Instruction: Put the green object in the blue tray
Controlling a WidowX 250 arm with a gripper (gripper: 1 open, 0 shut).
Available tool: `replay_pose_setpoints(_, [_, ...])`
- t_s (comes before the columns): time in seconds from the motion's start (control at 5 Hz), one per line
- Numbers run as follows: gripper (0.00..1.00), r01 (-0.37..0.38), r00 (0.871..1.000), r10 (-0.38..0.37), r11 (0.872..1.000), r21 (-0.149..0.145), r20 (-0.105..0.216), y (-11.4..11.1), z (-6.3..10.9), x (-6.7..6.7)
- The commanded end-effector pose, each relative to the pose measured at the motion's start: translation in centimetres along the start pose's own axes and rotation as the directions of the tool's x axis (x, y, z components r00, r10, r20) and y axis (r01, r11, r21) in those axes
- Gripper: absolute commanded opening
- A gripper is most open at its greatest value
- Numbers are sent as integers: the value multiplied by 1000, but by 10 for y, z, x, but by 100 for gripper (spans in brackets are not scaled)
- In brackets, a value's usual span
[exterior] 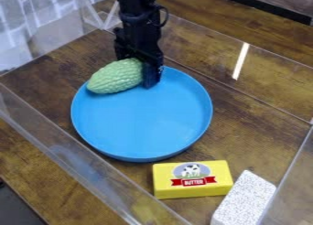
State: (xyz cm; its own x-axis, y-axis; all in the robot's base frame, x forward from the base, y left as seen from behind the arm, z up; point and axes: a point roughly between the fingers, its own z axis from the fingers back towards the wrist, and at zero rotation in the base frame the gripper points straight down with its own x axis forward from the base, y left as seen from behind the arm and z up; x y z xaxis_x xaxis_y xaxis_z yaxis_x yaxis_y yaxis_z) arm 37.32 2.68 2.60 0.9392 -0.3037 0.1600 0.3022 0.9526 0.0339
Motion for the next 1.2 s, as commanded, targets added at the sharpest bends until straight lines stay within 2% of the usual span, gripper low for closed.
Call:
replay_pose_setpoints(0.0, [100,-21,998,20,1000,21,61,12,15,14])
replay_pose_setpoints(0.2, [100,-26,997,25,999,20,68,14,16,16])
replay_pose_setpoints(0.4, [0,-17,998,16,1000,17,67,10,14,18])
replay_pose_setpoints(0.6, [0,-5,998,4,1000,18,67,3,17,21])
replay_pose_setpoints(1.0, [0,24,999,-25,999,47,37,11,26,4])
